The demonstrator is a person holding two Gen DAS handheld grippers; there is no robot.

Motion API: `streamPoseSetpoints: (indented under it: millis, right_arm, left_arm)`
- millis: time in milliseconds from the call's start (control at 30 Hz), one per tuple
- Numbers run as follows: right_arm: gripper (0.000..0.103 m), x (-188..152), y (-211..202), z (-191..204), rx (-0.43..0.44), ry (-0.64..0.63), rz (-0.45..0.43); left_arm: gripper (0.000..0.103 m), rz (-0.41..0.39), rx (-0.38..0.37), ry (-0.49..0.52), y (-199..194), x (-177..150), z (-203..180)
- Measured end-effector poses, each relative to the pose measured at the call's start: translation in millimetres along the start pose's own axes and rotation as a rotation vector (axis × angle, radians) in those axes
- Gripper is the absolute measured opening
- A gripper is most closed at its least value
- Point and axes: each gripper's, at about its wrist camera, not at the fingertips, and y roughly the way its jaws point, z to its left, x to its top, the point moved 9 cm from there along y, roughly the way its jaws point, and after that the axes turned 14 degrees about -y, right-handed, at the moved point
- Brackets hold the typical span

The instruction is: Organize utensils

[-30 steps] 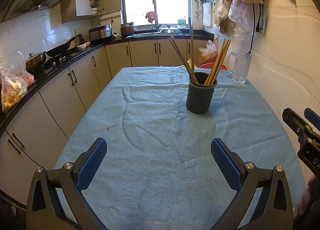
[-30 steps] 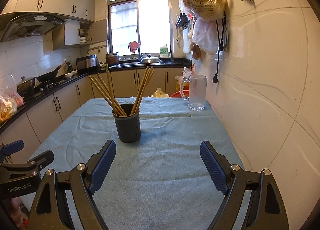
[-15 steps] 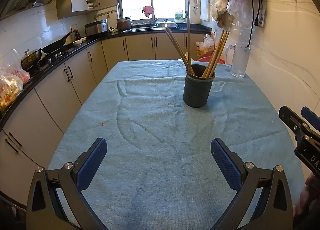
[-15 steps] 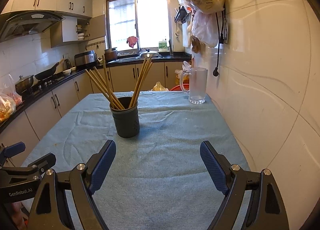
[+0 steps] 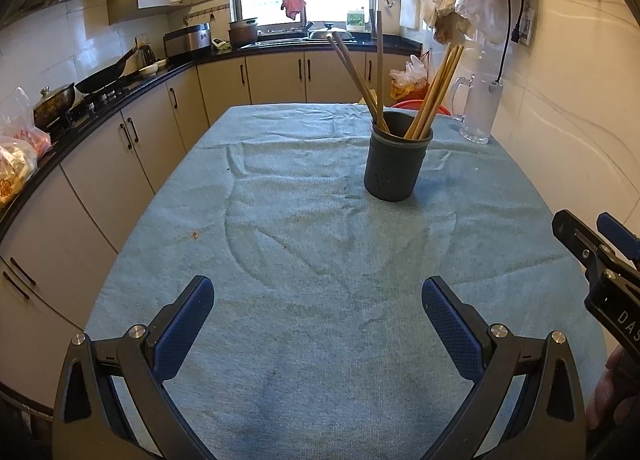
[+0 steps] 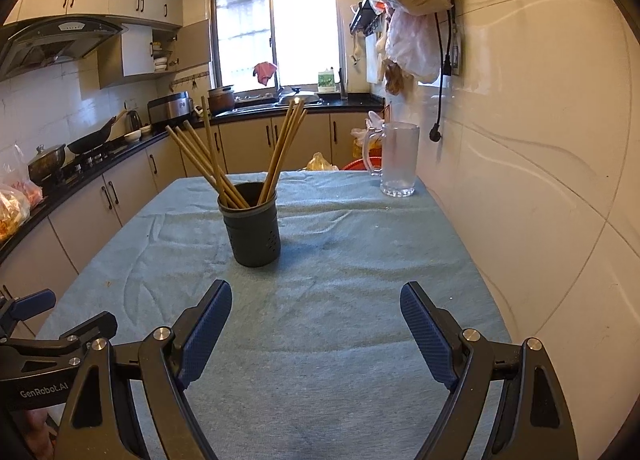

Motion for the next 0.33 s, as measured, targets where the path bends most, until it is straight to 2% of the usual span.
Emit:
streamPoseSetpoints:
  millis: [333]
  right_arm:
    - [0.090, -7, 15, 10, 0.023, -0.007, 0.037]
  left_arm:
    - [0.103, 0.064, -0.018, -0.027, 19, -8, 1]
